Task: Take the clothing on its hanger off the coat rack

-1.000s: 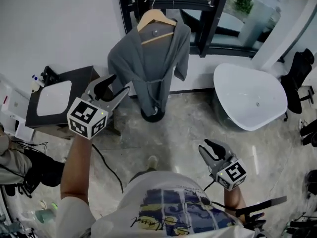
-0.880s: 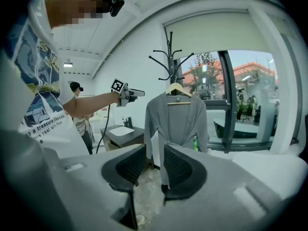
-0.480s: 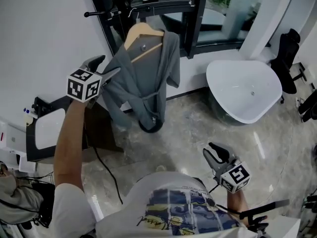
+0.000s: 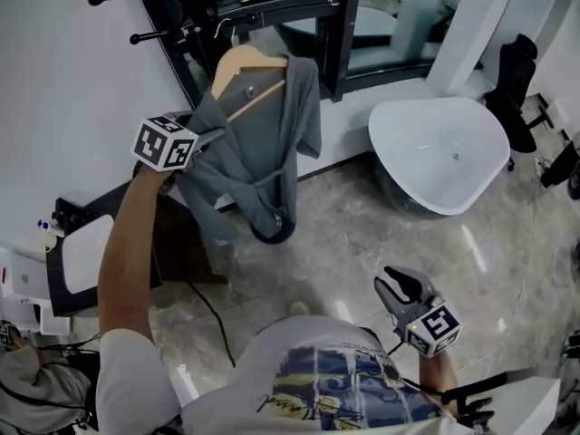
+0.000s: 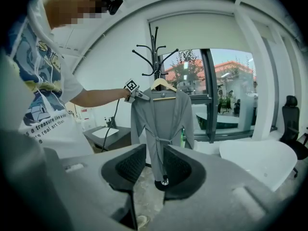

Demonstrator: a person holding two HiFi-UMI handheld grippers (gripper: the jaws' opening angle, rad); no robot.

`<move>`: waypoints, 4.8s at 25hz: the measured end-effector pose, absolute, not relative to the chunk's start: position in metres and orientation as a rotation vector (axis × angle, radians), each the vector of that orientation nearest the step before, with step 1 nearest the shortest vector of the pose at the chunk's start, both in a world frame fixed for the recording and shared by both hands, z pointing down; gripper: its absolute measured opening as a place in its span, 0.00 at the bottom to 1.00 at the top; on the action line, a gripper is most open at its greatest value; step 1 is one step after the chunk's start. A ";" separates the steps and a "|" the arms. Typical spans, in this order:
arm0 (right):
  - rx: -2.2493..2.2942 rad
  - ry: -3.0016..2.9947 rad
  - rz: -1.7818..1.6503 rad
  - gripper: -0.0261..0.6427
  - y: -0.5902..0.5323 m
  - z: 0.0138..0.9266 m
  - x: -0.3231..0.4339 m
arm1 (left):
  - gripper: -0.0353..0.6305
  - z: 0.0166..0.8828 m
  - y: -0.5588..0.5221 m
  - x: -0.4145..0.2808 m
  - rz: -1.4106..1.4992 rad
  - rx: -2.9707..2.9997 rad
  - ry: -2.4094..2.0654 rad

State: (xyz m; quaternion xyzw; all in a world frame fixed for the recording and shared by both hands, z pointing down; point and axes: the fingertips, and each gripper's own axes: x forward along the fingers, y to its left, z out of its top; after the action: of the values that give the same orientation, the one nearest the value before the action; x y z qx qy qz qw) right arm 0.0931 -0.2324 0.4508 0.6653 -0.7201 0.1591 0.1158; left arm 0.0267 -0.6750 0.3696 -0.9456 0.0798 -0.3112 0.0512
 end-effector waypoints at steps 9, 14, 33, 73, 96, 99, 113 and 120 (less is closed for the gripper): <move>1.979 -2.090 0.519 0.20 -0.219 0.456 0.095 | 0.07 0.364 -0.676 0.030 -0.890 -3.047 0.204; 1.969 -2.101 0.519 0.20 -0.222 0.456 0.098 | 0.05 0.362 -0.675 0.031 -0.897 -3.062 0.248; 1.984 -2.176 0.548 0.20 -0.193 0.452 0.115 | 0.05 0.309 -0.631 0.038 -0.791 -3.060 0.252; 1.634 -2.376 0.363 0.15 -0.038 0.442 0.111 | 0.05 0.292 -0.205 -0.055 -0.664 -3.058 0.217; 1.545 -2.390 0.280 0.04 -0.022 0.441 0.100 | 0.05 0.303 -0.119 -0.059 -0.686 -3.015 0.087; 1.546 -2.391 0.277 0.04 -0.020 0.441 0.101 | 0.05 0.304 -0.114 -0.057 -0.688 -3.010 0.082; 1.529 -2.377 0.253 0.04 -0.021 0.441 0.096 | 0.05 0.307 -0.112 -0.055 -0.703 -3.008 0.056; 1.514 -2.373 0.253 0.04 -0.023 0.440 0.090 | 0.05 0.307 -0.112 -0.058 -0.714 -3.017 0.048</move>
State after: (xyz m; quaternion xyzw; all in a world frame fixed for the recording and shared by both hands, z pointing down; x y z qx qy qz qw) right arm 0.0902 -0.0231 0.4401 0.5290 -0.8292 0.0885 0.1571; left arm -0.0581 -0.1122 0.3071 -0.9728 0.0155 -0.2302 0.0205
